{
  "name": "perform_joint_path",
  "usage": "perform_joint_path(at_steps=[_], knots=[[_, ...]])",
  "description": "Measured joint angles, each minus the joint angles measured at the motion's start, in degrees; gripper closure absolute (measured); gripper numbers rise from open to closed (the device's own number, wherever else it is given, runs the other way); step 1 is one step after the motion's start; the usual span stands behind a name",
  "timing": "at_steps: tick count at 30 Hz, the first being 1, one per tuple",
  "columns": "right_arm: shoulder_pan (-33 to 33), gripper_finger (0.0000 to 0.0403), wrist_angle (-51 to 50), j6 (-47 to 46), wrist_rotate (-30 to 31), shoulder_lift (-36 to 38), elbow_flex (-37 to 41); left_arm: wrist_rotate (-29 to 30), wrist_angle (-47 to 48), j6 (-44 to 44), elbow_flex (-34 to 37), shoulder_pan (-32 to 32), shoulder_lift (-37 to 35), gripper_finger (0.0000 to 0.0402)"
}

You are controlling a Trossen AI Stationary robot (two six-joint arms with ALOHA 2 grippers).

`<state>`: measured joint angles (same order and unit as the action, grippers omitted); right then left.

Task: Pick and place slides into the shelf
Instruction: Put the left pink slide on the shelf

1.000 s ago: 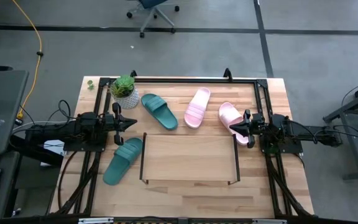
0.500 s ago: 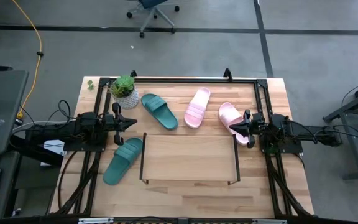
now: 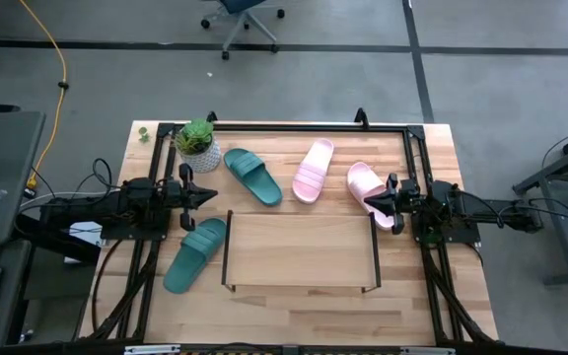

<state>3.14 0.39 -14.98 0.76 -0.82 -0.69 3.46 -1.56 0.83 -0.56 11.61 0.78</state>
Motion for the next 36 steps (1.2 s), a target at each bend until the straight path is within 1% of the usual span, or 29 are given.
perform_joint_path(at_steps=[2, 4, 9, 13, 16, 19, 23, 27, 30, 36], knots=[[0.0, 0.0403, 0.38, -0.27, 0.15, 0.0, 0.02, 0.0, -0.02, -1.91, 0.0, -0.01, -0.01, 0.0401], [0.0, 0.0403, 1.46, -3.21, 0.22, 0.0, 0.02, 0.0, 0.0, -3.79, 0.0, 0.01, 0.0, 0.0401], [0.0, 0.0403, 5.68, -16.23, 0.21, 0.02, 0.02, -0.01, -0.05, -6.11, 0.0, -0.01, 0.0, 0.0401], [0.0, 0.0403, 10.64, -27.5, 0.34, 0.05, 0.02, 0.02, -0.09, -10.72, 0.0, 0.0, 0.0, 0.0401], [0.01, 0.0403, 11.5, -32.91, 2.92, 0.05, 0.02, 0.04, -0.11, -17.95, 0.0, 0.01, 0.0, 0.0401], [0.0, 0.0403, 11.45, -40.78, 5.68, 0.05, 0.02, 0.2, -0.09, -26.96, 0.0, 0.01, -0.02, 0.0401], [0.0, 0.0403, 11.47, -52.28, 10.79, 0.05, 0.02, 1.97, -0.15, -31.5, 0.0, 0.0, 0.0, 0.0401], [0.0, 0.0403, 11.66, -55.37, 16.49, 0.05, 0.02, 3.93, -0.42, -31.43, 0.0, 0.01, -0.02, 0.0401], [0.0, 0.0403, 13.75, -55.38, 19.44, 0.02, 0.02, 5.52, -1.07, -31.31, 0.0, -0.01, -0.02, 0.0401], [0.0, 0.0403, 24.35, -47.74, 25.47, 0.03, 0.02, 7.18, -1.38, -31.27, 0.0, 0.0, -0.02, 0.0401]])
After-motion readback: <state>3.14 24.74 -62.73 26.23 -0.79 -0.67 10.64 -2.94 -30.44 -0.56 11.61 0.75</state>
